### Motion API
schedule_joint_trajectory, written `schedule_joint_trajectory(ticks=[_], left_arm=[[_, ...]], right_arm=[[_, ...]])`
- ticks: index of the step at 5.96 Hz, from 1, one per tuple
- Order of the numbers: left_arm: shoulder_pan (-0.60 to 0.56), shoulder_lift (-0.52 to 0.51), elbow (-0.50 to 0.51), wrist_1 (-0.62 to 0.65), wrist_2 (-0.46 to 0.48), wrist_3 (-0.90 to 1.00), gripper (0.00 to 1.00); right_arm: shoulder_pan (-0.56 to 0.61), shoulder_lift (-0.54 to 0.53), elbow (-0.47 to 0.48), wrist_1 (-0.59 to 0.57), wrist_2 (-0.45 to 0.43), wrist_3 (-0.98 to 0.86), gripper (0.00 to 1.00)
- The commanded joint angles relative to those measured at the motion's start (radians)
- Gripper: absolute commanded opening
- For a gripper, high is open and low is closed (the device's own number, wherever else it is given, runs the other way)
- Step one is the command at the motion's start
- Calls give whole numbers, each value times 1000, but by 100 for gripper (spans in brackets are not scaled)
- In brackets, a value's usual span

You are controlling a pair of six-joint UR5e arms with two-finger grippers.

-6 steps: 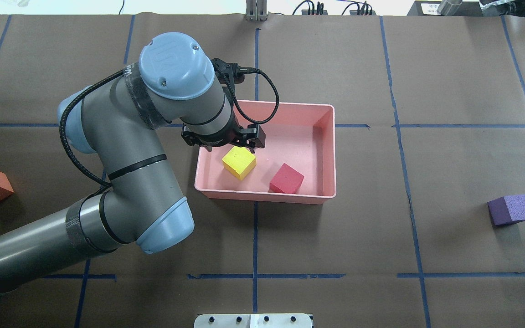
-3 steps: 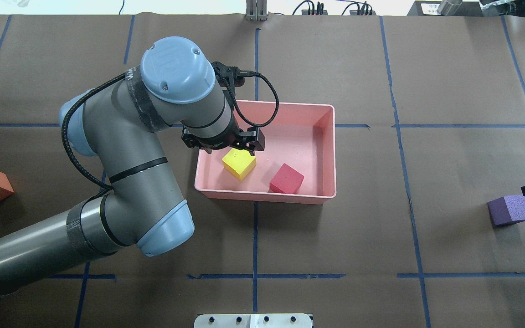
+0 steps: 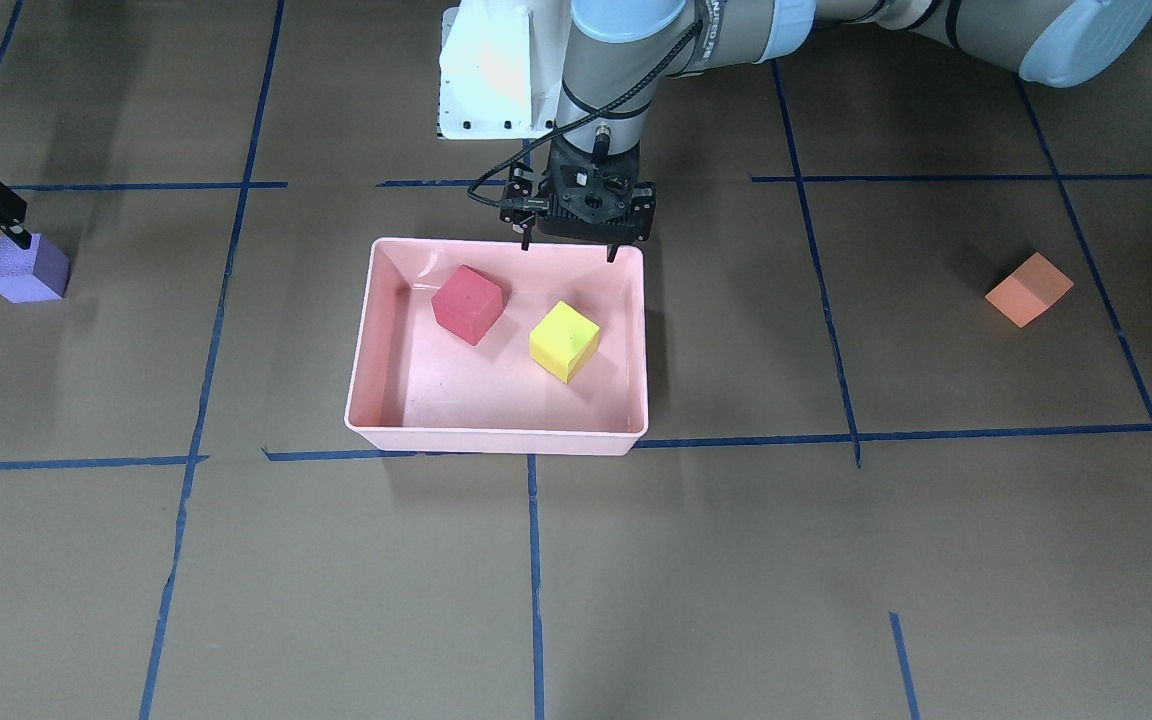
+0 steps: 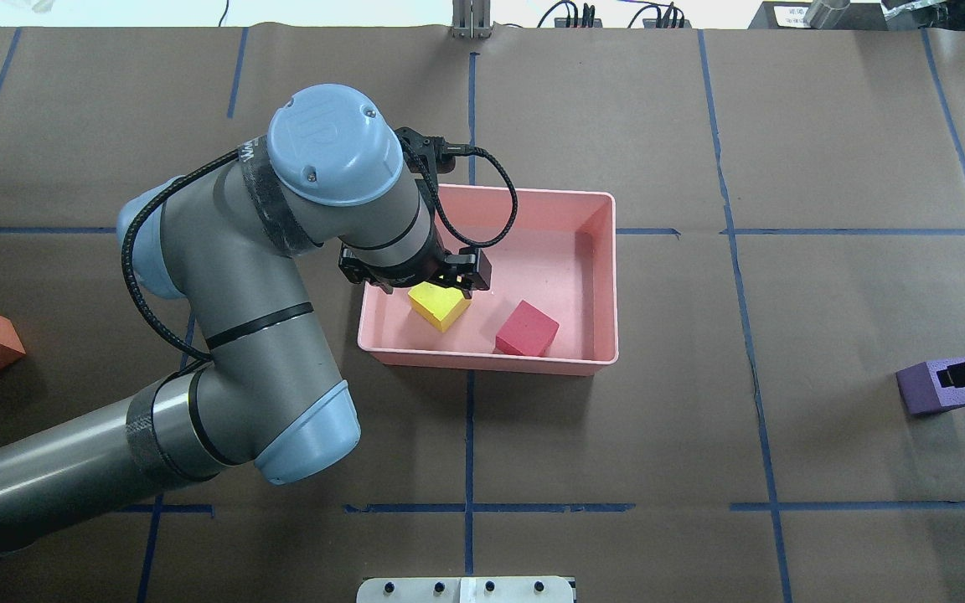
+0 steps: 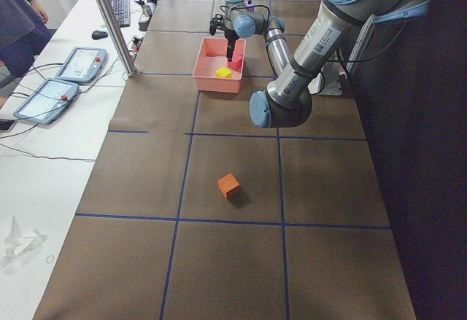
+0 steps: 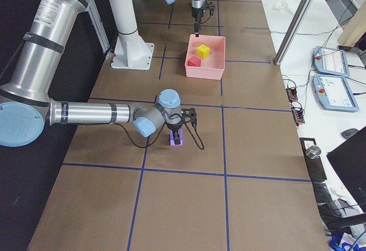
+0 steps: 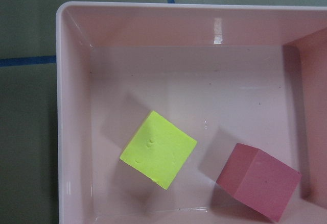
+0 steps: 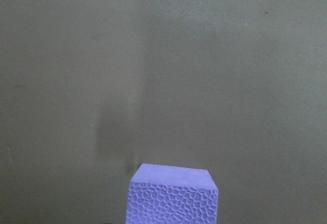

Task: Place blocks into pink bin with both arms
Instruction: 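Grasp the purple cube with the right gripper while the left gripper hovers over the bin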

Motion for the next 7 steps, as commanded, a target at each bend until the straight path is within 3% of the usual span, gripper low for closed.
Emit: schedule_joint_trajectory(ticks=[1, 5, 6, 7], left_arm=[[1, 4, -3, 0, 1, 0, 100], [1, 4, -5, 0, 1, 0, 100], [1, 4, -5, 0, 1, 0, 100], [0, 4, -5, 0, -1, 0, 100]], right_arm=[[-26, 9, -30, 2, -1, 0, 100], [-104, 49, -90, 2, -56, -3, 100], [-105, 49, -87, 2, -55, -6, 57], [-104, 48, -82, 2, -52, -4, 40]])
